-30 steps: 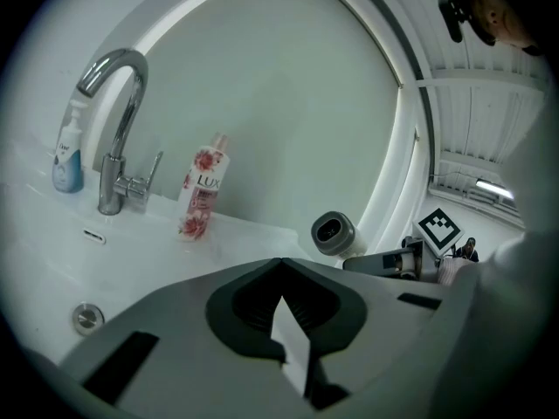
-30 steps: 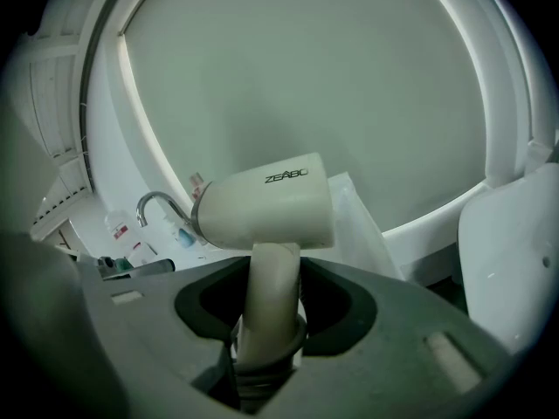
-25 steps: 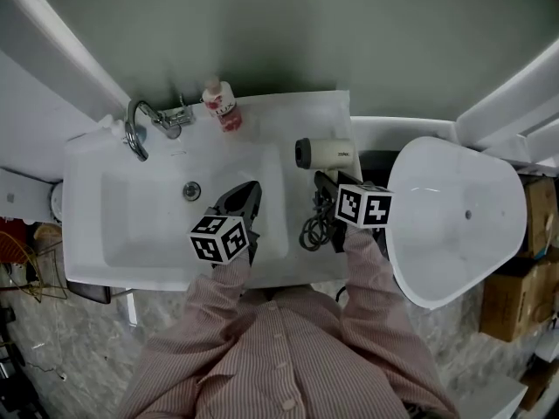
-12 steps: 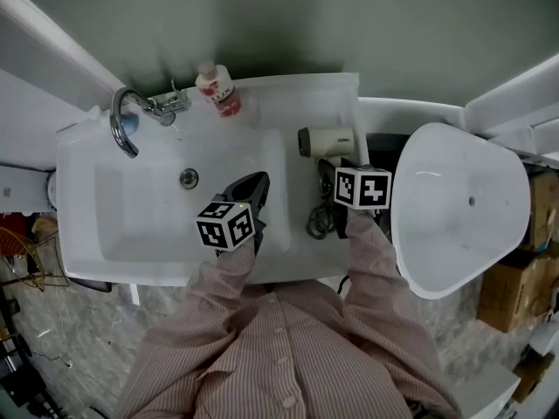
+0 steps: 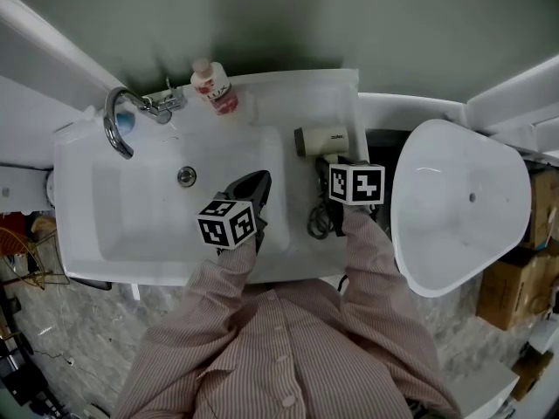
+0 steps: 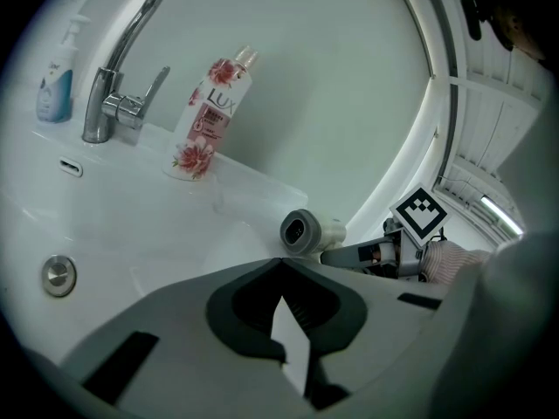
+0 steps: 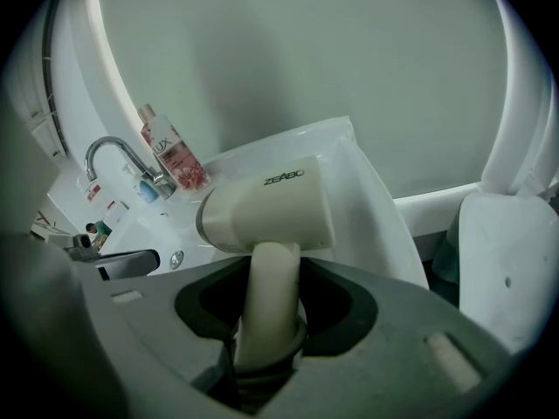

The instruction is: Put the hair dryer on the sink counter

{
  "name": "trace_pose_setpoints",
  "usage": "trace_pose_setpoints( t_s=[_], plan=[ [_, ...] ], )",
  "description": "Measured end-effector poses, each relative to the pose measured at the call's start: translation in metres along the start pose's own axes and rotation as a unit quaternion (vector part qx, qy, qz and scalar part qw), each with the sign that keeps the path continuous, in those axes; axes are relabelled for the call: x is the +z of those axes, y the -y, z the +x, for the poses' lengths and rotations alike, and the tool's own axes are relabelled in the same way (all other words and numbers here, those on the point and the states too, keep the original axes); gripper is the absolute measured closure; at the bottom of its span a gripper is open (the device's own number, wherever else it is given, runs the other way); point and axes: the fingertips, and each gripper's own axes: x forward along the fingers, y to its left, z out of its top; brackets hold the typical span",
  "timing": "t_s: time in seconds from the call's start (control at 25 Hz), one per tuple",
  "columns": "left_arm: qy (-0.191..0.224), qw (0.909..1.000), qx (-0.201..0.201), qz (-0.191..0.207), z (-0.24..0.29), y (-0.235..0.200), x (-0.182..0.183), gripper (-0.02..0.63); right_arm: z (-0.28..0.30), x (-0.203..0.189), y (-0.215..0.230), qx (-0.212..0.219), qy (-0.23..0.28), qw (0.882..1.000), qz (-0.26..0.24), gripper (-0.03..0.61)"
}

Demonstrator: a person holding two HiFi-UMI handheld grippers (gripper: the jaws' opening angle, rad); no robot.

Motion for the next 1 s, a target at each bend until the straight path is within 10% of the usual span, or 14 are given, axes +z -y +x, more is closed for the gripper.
trace_pose_setpoints(
  t_s=[1.0],
  plan=[
    [0.014,0.9998,-0.003,0.012,-0.005,0.011,0.005,0.612,0.001,0.003,0.003,-0.025,0.013,1.0,0.008,0.397]
  ],
)
